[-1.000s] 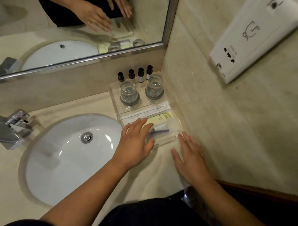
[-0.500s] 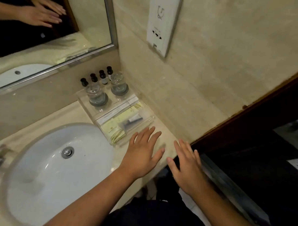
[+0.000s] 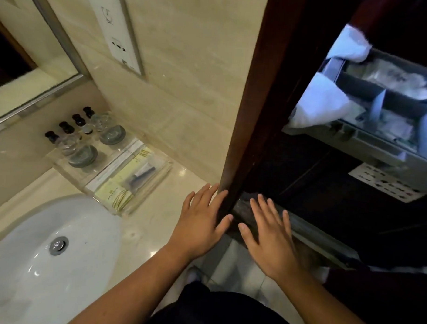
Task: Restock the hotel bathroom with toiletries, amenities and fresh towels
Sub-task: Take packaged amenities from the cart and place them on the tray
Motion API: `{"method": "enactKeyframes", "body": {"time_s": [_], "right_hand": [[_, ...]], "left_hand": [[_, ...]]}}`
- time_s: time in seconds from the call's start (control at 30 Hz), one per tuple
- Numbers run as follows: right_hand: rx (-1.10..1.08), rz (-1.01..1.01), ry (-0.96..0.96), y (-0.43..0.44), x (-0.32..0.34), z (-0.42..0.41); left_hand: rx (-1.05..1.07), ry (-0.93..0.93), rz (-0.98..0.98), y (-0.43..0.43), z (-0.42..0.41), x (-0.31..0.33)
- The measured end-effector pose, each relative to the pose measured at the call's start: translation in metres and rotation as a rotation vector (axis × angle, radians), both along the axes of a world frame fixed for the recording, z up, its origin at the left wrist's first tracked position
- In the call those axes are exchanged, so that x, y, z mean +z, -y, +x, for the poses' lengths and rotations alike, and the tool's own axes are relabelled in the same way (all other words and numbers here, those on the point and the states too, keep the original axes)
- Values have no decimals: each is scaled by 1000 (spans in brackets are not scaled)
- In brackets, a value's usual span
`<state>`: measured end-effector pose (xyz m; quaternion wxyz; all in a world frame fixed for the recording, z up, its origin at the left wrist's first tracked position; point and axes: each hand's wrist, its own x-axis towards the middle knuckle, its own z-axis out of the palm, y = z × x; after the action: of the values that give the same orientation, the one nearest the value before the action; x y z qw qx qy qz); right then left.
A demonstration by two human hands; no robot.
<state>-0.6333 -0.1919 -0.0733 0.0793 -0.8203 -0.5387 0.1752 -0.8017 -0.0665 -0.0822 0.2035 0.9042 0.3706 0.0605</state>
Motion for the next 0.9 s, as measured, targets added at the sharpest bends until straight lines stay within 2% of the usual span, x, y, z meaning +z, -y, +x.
{"method": "enactKeyframes", "body": {"time_s": [0.53,0.9], "right_hand": [[-261,55,-10,148,31,165],[-368,184,1,215,44,255]], "left_hand": [[-114,44,22,123,181,20],[-193,63,49,176,286,33]]}}
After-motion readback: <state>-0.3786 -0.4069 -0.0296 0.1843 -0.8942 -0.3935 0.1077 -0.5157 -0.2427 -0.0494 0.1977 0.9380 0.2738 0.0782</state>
